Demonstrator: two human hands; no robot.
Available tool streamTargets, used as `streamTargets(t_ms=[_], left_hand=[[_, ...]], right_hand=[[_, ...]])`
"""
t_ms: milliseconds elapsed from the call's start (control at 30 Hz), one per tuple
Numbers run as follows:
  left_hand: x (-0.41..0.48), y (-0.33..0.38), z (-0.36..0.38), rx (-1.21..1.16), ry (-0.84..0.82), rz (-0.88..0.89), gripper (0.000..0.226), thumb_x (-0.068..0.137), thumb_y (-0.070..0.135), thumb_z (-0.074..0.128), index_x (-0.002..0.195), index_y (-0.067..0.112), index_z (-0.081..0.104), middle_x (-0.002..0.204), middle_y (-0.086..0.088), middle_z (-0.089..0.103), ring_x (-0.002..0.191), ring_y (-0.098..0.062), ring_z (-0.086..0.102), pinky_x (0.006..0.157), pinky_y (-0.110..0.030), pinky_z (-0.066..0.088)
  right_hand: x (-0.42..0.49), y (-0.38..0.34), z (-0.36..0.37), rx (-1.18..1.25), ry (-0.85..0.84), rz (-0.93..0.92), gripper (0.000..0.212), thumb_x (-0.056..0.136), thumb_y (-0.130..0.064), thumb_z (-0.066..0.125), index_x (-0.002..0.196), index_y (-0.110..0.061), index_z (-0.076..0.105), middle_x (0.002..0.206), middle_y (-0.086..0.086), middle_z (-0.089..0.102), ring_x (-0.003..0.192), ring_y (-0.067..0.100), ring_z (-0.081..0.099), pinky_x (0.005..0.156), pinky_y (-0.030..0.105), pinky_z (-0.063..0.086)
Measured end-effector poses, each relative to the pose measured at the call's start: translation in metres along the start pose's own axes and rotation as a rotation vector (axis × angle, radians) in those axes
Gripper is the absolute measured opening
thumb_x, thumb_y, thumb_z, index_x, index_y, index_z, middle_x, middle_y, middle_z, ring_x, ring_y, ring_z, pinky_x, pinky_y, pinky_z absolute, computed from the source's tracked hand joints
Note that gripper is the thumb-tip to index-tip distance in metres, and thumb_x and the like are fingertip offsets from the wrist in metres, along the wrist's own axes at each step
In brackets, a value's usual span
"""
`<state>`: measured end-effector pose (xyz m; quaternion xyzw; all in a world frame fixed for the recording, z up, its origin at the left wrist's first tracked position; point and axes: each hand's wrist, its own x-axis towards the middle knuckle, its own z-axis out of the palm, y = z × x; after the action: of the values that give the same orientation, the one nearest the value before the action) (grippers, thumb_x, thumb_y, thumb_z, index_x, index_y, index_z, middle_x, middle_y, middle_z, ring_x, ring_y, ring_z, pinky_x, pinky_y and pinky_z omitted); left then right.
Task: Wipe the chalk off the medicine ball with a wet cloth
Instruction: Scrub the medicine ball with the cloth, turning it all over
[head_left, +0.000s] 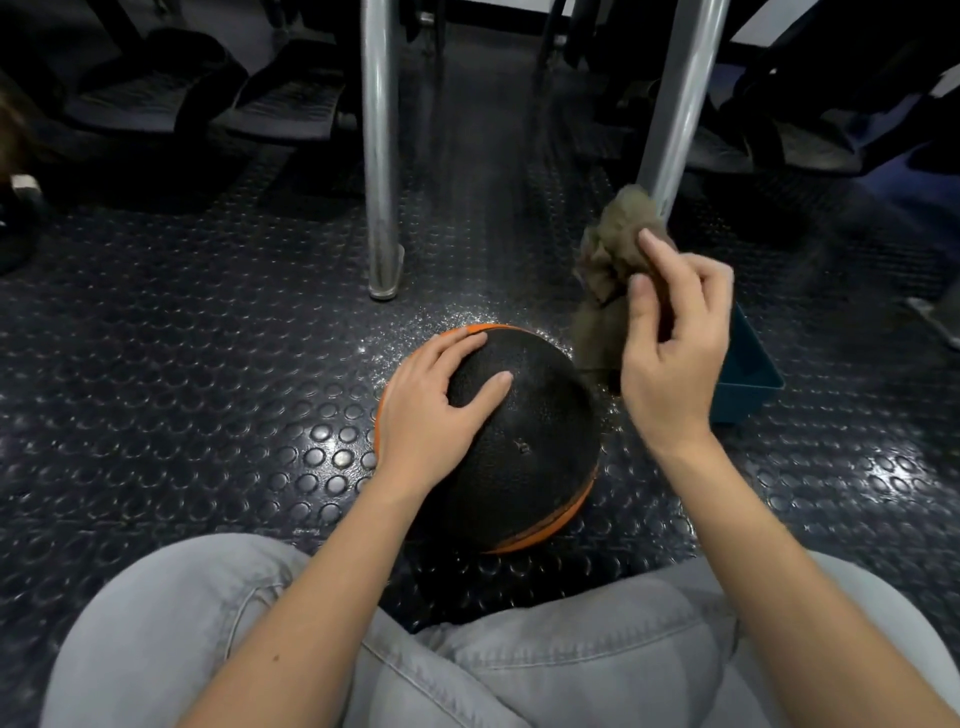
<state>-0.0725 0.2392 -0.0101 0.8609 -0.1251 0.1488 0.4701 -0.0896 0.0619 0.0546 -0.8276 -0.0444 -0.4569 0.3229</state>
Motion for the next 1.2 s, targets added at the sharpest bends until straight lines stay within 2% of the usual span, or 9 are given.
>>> streamTargets(t_ms=[133, 267, 433, 500, 633, 733, 900, 1067, 1200], left_hand=[[0.0, 0.001, 0.0, 0.014, -0.007, 0.012, 0.061, 0.076, 0.068, 0.043, 0.124, 0.033, 0.06, 0.129, 0.023, 0.05, 0.121, -0.001, 0.044, 0.105, -0.029, 0.032], [-0.002, 0.002, 0.001, 0.044, -0.003, 0.05, 0.06, 0.078, 0.066, 0.044, 0.123, 0.03, 0.061, 0.129, 0.02, 0.052, 0.121, 0.0, 0.043, 0.099, -0.017, 0.026], [-0.002, 0.005, -0.001, 0.038, -0.007, 0.037, 0.063, 0.076, 0.067, 0.042, 0.125, 0.031, 0.06, 0.127, 0.025, 0.048, 0.115, 0.011, 0.035, 0.097, -0.013, 0.022], [-0.003, 0.005, 0.001, 0.036, -0.007, 0.037, 0.063, 0.075, 0.067, 0.041, 0.125, 0.033, 0.059, 0.123, 0.032, 0.043, 0.115, 0.014, 0.033, 0.098, -0.01, 0.019], [-0.002, 0.002, 0.001, 0.035, 0.016, 0.046, 0.06, 0.076, 0.064, 0.044, 0.124, 0.03, 0.06, 0.12, 0.033, 0.042, 0.112, 0.017, 0.032, 0.096, -0.003, 0.016], [-0.001, 0.002, 0.0, 0.041, 0.001, 0.065, 0.06, 0.075, 0.058, 0.045, 0.124, 0.026, 0.061, 0.125, 0.021, 0.052, 0.117, 0.002, 0.042, 0.101, -0.013, 0.024], [-0.002, 0.005, 0.0, 0.047, -0.031, 0.017, 0.064, 0.076, 0.067, 0.04, 0.126, 0.032, 0.058, 0.133, 0.02, 0.05, 0.125, 0.0, 0.039, 0.102, -0.016, 0.019], [-0.001, 0.005, 0.0, 0.058, -0.02, 0.037, 0.063, 0.077, 0.064, 0.041, 0.125, 0.029, 0.06, 0.131, 0.017, 0.053, 0.124, -0.003, 0.043, 0.102, -0.019, 0.024], [-0.001, 0.007, 0.001, 0.054, -0.02, 0.015, 0.065, 0.076, 0.067, 0.039, 0.127, 0.032, 0.058, 0.133, 0.02, 0.05, 0.125, -0.002, 0.039, 0.106, -0.023, 0.023]], right_hand=[[-0.007, 0.001, 0.011, -0.103, -0.646, 0.076, 0.03, 0.095, -0.018, 0.053, 0.124, -0.016, 0.06, 0.099, 0.0, 0.045, 0.097, 0.016, 0.048, 0.09, 0.023, 0.04], [0.003, -0.004, 0.003, 0.012, -0.377, 0.026, 0.026, 0.091, -0.013, 0.059, 0.116, -0.012, 0.065, 0.094, 0.001, 0.048, 0.089, 0.007, 0.048, 0.082, 0.002, 0.031], [0.002, 0.011, 0.01, -0.192, -0.697, 0.182, 0.021, 0.092, -0.024, 0.057, 0.11, -0.021, 0.069, 0.093, 0.002, 0.042, 0.088, 0.017, 0.048, 0.08, 0.018, 0.038], [0.008, 0.023, 0.006, -0.387, -0.662, 0.286, 0.024, 0.095, -0.027, 0.053, 0.114, -0.02, 0.066, 0.098, 0.002, 0.039, 0.097, 0.024, 0.051, 0.083, 0.032, 0.042], [0.011, 0.005, -0.001, -0.133, -0.426, 0.157, 0.022, 0.093, -0.019, 0.055, 0.111, -0.016, 0.067, 0.093, 0.001, 0.041, 0.085, 0.009, 0.045, 0.081, 0.019, 0.038], [0.003, -0.011, -0.001, 0.096, -0.748, 0.042, 0.018, 0.091, -0.014, 0.058, 0.103, -0.018, 0.07, 0.086, -0.005, 0.041, 0.084, 0.007, 0.048, 0.081, 0.007, 0.034], [0.012, 0.016, -0.01, -0.412, -0.604, 0.114, 0.02, 0.094, -0.022, 0.053, 0.108, -0.017, 0.068, 0.093, 0.0, 0.037, 0.089, 0.016, 0.047, 0.077, 0.03, 0.041], [0.004, -0.005, -0.002, 0.096, -0.689, 0.107, 0.019, 0.092, -0.013, 0.057, 0.105, -0.018, 0.069, 0.092, 0.007, 0.05, 0.087, 0.008, 0.051, 0.082, 0.006, 0.034], [0.008, 0.025, 0.01, -0.323, -0.708, 0.178, 0.025, 0.095, -0.024, 0.051, 0.115, -0.019, 0.066, 0.095, 0.002, 0.046, 0.096, 0.021, 0.052, 0.082, 0.03, 0.042]])
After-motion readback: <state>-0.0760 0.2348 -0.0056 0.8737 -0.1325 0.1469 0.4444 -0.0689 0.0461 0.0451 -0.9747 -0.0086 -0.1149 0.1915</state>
